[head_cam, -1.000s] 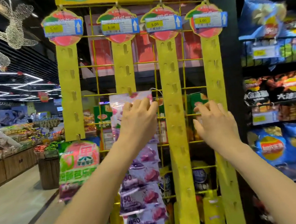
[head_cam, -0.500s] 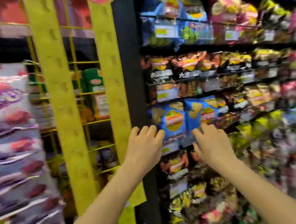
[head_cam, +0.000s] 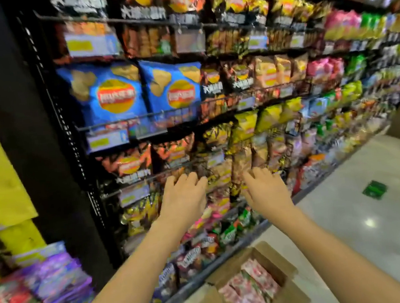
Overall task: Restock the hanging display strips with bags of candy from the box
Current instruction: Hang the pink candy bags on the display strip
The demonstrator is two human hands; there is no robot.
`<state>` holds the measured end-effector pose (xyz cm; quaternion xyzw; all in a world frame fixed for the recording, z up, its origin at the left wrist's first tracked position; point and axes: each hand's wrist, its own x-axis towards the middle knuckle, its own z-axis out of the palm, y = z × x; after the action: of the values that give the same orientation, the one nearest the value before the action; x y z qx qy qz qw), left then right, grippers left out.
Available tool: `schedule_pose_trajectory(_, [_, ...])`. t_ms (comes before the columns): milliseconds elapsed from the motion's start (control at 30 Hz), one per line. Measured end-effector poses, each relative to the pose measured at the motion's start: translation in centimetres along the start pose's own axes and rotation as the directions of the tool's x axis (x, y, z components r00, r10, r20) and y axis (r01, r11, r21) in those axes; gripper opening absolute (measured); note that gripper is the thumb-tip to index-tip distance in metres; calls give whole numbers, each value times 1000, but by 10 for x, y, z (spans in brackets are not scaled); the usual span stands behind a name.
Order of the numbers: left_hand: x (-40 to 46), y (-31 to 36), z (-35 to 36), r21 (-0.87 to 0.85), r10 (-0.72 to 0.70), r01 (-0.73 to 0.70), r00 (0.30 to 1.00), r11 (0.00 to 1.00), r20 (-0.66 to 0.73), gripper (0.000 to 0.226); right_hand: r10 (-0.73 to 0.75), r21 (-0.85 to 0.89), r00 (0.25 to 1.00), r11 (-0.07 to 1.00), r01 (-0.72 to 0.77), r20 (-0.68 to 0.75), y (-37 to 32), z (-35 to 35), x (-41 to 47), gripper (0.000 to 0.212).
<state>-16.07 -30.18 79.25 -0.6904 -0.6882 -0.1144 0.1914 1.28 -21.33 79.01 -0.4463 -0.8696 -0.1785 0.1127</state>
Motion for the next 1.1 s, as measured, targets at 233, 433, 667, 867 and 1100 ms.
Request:
schedule_pose_trajectory(233, [4, 56, 78, -1, -27, 29, 956, 1000, 291, 35, 21, 113, 943, 992, -62, 332, 28, 84, -30, 40])
schedule_pose_trajectory(433, [15, 72, 146, -33, -66, 87, 907, 996, 417, 32, -12, 116, 892, 992, -45, 452, 38, 155, -26, 41])
schedule_pose_trajectory(667, [41, 72, 221, -65, -96, 160, 821, 985, 563, 31, -86, 146, 780, 989, -7, 619, 58, 235, -7, 41])
schedule_pose_trajectory(867, [57, 71, 286, -66, -115, 244, 659, 968, 743, 36, -127, 178, 670, 984, -8, 732, 79, 292, 11, 55])
schedule_pose_trajectory(1100, [47, 106, 354, 11, -194, 393, 430, 920, 882, 44, -114, 170, 526, 984, -59, 843, 109, 357, 17, 57])
